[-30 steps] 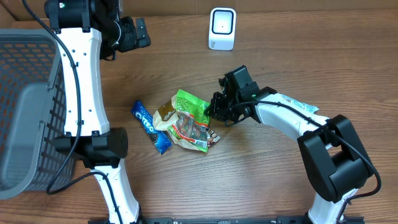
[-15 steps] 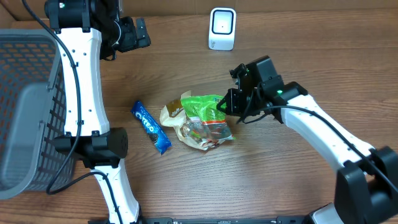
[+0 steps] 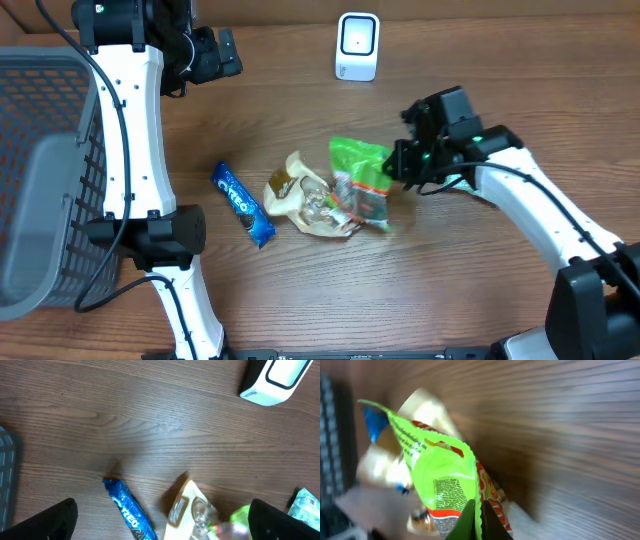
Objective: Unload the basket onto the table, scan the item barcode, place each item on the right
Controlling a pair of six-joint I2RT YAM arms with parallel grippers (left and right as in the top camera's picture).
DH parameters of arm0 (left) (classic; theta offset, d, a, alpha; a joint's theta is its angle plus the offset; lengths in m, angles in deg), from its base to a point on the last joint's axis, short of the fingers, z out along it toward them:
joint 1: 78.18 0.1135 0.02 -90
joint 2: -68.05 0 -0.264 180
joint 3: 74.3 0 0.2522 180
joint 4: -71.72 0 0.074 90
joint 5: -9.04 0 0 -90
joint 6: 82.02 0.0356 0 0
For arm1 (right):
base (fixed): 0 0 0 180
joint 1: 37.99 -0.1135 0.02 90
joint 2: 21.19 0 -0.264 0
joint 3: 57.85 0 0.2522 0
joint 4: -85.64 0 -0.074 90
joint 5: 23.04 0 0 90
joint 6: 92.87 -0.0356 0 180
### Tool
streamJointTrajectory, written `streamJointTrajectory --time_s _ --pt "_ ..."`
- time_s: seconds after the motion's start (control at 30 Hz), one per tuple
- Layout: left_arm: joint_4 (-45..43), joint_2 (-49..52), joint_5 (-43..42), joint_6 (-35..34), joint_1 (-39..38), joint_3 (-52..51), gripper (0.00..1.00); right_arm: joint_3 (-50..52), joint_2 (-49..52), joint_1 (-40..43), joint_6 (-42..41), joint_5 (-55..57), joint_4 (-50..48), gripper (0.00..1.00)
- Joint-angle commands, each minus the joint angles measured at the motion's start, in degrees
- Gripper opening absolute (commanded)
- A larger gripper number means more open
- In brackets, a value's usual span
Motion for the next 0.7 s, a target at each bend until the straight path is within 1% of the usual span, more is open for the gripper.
streamJointTrajectory --time_s 0.0,0.4,0.5,0.53,0.63,0.67 --pt "0.1 0.0 0.2 -0.8 -0.2 1.1 1.00 -0.4 -1.5 3.0 -2.1 2.1 0.0 0.04" --pt "0.1 0.0 0.2 -0.8 -0.2 1.1 0.99 -0.4 0.4 3.8 -1.3 3.8 1.5 0.04" --pt "0.1 0.0 0.2 -0.8 -0.2 1.1 1.00 -0.6 0.4 3.8 0.8 3.7 1.5 0.04" --pt "0.1 0.0 0.2 -0.8 -0.2 1.1 1.00 -0.9 0.4 3.9 1.5 3.7 1.7 0.06" --pt "0.1 0.0 0.2 -0.8 -0.2 1.1 1.00 -3.4 0.3 3.9 4.2 3.6 3.4 0.18" --pt "0.1 0.0 0.2 -0.8 -0.2 1.1 1.00 -4.8 0.3 3.9 5.0 3.8 4.3 0.24"
